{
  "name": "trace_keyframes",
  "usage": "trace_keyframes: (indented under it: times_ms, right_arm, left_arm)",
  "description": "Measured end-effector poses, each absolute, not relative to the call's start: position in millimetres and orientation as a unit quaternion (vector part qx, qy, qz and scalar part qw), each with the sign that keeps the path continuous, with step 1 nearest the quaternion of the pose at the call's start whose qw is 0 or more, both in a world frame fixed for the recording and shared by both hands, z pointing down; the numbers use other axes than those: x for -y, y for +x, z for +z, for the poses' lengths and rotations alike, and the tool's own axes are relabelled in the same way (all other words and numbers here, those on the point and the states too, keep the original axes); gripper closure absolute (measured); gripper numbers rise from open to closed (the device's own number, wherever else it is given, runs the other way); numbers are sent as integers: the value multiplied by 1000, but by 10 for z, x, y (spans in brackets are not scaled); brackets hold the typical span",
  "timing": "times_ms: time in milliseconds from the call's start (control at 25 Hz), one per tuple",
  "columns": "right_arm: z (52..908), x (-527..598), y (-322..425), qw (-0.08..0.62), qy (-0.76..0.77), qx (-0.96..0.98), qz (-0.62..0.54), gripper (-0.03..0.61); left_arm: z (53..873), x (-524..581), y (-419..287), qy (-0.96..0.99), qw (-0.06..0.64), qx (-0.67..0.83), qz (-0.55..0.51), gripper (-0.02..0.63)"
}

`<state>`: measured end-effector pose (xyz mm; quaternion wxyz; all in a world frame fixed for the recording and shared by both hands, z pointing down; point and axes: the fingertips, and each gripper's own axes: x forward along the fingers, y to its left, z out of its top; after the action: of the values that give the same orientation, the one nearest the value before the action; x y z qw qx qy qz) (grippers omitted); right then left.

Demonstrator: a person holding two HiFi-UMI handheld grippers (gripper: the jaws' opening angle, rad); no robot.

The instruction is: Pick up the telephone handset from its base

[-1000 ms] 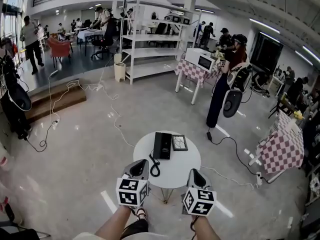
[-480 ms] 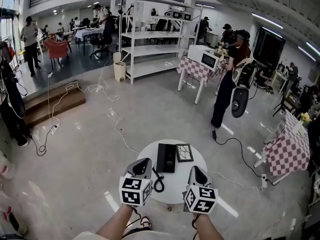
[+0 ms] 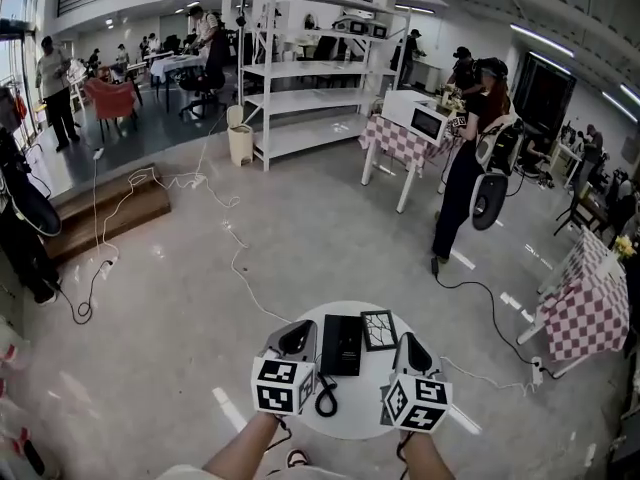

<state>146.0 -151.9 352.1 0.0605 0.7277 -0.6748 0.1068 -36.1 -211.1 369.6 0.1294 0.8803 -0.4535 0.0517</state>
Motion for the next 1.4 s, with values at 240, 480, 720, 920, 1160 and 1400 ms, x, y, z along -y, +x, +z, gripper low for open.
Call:
trace_keyframes:
  times_ms: [240, 480, 720, 920, 1160, 1400]
  right_arm:
    - [3782, 1606, 1582, 71, 726, 670, 139, 555]
    - [3885, 1847, 1702, 78, 705, 689, 149, 556]
    - [3886, 2017, 1757, 84, 692, 703, 144, 555]
    - [4141, 2076, 1806, 92, 686, 701, 173, 555]
    - [4427, 2115, 1816, 105, 679, 699, 198, 555]
    - [4682, 2113, 1697, 126, 665, 705, 211, 556]
  left_arm:
    - [3884, 2205, -314, 872, 149, 459, 77, 598]
    - [3982, 2307, -302, 851, 166, 491, 82, 598]
    - [4091, 2366, -325, 837, 174, 512, 84, 598]
    - [4304, 2389, -325, 829, 184, 516, 112, 598]
    - [4603, 2370, -362, 822, 197, 516, 137, 598]
    - [4936, 2332, -416, 813, 221, 516, 154, 598]
